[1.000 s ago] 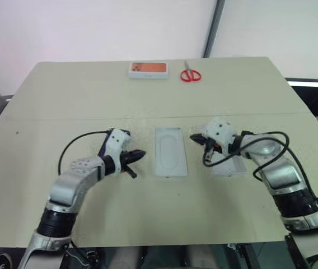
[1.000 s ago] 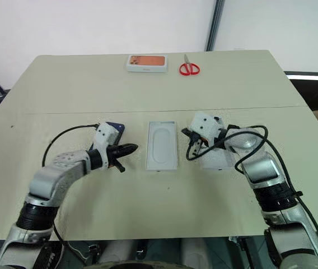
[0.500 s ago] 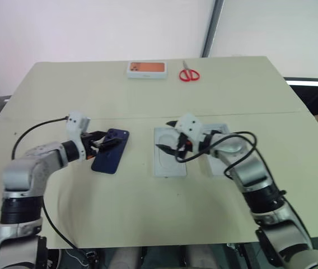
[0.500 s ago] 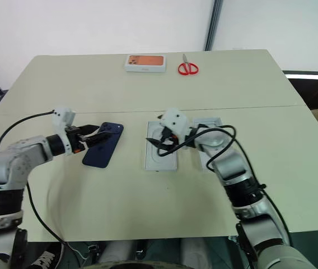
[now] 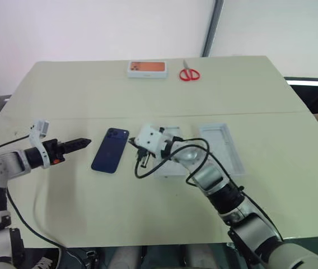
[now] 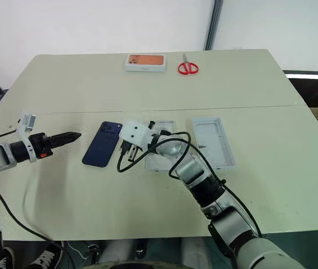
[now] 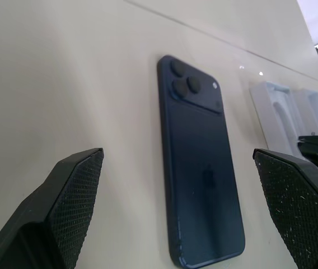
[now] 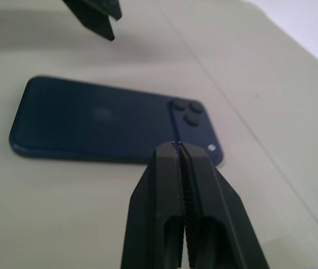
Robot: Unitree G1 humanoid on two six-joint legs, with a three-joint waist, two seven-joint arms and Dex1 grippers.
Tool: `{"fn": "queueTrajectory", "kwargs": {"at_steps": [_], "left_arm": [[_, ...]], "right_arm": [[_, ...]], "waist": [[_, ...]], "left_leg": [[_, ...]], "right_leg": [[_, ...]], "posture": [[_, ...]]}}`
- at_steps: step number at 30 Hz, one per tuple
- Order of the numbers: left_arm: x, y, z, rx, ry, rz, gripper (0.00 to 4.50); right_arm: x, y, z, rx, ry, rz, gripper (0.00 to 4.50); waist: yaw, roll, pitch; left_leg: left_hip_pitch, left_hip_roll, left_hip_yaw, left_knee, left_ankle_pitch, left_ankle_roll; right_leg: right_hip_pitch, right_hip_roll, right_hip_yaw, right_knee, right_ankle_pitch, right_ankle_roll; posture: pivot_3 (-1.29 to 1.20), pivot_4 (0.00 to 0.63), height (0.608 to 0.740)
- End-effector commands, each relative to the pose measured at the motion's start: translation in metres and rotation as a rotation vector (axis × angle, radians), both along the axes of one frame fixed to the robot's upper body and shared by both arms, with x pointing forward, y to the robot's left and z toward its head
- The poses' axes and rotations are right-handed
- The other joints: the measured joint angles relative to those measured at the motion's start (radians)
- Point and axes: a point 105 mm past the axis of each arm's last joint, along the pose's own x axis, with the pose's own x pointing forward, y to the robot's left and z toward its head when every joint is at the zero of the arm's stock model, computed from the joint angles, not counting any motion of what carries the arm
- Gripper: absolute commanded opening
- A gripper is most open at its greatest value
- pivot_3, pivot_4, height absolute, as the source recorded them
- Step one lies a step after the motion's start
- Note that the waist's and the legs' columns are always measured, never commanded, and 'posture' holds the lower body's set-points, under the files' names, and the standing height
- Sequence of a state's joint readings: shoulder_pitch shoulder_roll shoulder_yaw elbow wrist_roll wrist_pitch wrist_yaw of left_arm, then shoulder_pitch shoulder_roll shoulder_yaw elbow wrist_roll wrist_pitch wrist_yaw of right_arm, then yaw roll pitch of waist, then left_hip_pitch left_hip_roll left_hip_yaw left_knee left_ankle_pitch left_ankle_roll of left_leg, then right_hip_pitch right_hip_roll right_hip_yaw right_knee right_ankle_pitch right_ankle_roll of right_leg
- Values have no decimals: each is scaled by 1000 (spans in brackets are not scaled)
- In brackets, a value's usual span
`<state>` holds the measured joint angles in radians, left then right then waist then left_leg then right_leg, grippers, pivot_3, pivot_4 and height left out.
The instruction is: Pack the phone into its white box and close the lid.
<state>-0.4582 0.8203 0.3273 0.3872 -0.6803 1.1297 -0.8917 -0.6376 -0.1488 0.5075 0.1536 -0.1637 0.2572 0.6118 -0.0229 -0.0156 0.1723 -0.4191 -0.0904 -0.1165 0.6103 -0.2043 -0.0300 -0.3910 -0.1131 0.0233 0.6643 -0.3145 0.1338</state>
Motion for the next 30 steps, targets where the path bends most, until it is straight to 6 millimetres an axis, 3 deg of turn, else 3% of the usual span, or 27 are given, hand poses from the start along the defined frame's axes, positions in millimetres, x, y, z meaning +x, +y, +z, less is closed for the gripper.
{"fn": "queueTrajectory", "kwargs": {"at_steps": [1,6,12,18,30], "left_arm": [[3,-6,1,-28,7,-33,4500],[8,-20,-21,22,72,-89,4500],[11,-38,-29,33,89,-151,4500],[11,-51,-33,34,99,-185,4500],[-2,-98,-43,-106,157,-295,4500]], "right_arm": [[1,11,-4,-68,-30,18,31],[0,21,-20,-148,-10,38,31],[-4,29,-35,-179,125,27,31],[-4,31,-36,-251,127,36,31],[3,24,-38,-261,120,-3,31]], "waist": [[0,0,0],[5,0,-1],[8,0,-3],[8,1,-7],[11,5,-14]], "left_leg": [[0,0,0,0,0,0],[0,0,-1,1,0,-1],[1,-1,-1,1,1,-1],[1,-1,-1,1,0,-1],[2,-1,-1,1,0,0]], "right_leg": [[0,0,0,0,0,0],[0,0,0,1,0,0],[1,0,0,1,0,0],[2,0,0,1,0,0],[3,0,0,1,0,0]], "posture": [[0,150,740],[0,150,740],[0,150,740],[0,150,740],[0,150,740]]}}
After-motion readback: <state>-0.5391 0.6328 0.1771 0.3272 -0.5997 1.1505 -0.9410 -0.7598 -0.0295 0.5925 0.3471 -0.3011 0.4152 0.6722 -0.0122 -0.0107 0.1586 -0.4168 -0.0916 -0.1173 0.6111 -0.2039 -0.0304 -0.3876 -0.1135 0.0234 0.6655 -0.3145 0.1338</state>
